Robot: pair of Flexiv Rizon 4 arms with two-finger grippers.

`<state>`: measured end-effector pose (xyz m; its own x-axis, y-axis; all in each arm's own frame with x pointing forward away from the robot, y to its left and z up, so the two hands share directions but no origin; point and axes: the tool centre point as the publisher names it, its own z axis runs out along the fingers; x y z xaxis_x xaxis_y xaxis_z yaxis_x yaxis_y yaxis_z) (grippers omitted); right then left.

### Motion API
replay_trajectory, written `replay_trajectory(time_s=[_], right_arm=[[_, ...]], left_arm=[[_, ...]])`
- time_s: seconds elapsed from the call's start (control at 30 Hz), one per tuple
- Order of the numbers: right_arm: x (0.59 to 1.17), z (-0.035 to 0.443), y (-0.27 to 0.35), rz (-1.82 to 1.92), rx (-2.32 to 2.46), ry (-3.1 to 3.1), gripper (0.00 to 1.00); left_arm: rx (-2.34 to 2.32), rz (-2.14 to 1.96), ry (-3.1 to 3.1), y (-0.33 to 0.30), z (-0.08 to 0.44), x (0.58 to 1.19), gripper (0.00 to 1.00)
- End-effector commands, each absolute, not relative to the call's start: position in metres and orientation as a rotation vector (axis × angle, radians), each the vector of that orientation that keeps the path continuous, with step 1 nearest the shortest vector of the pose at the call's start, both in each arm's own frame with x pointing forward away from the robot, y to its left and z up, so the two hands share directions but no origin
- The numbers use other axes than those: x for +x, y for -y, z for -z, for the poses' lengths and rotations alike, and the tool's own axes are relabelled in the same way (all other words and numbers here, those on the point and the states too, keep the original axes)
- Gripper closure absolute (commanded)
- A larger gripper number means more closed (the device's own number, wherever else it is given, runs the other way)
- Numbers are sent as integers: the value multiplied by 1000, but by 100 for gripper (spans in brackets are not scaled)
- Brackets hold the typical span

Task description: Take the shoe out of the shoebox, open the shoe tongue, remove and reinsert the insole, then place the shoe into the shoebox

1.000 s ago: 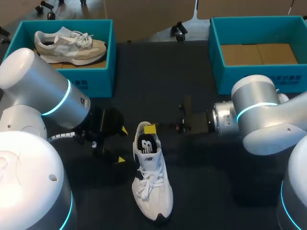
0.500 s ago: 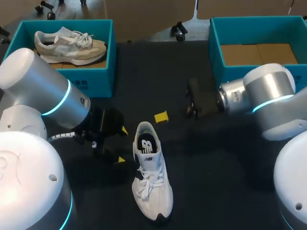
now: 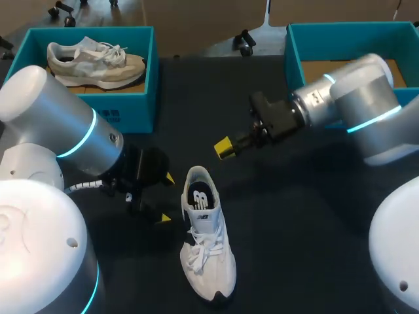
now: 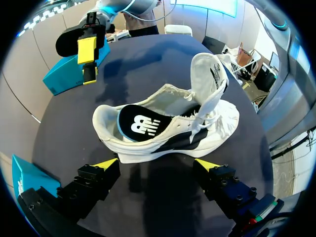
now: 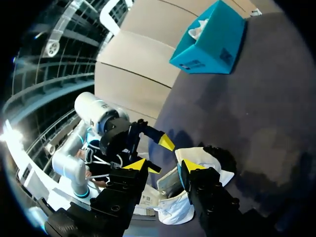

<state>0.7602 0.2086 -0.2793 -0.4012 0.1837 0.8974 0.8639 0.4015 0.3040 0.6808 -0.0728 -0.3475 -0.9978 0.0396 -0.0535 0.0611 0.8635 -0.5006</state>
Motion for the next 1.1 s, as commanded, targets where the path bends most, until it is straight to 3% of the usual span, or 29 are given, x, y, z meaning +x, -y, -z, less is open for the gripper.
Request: replay_trajectory(time_s=[0.03,0.57,0.87,0.93,1.1], right_arm=[[759,264,-207,926,-947,1905,57],[770,246,-194,727,-1320,1946,60],[772,234,-184,589,-1471,2034,68],[772,232,-183,574,-1486,2045,74],[773,231,-181,532,-1512,2064,100]], left_arm=[[81,806,-2993,72,347,680,0],[81,806,-2993,72,347,680,0],[130,865,-3020,54,330,687,0],[164,875,-3017,41,320,692,0],[189,921,-3006,11,298,707,0]])
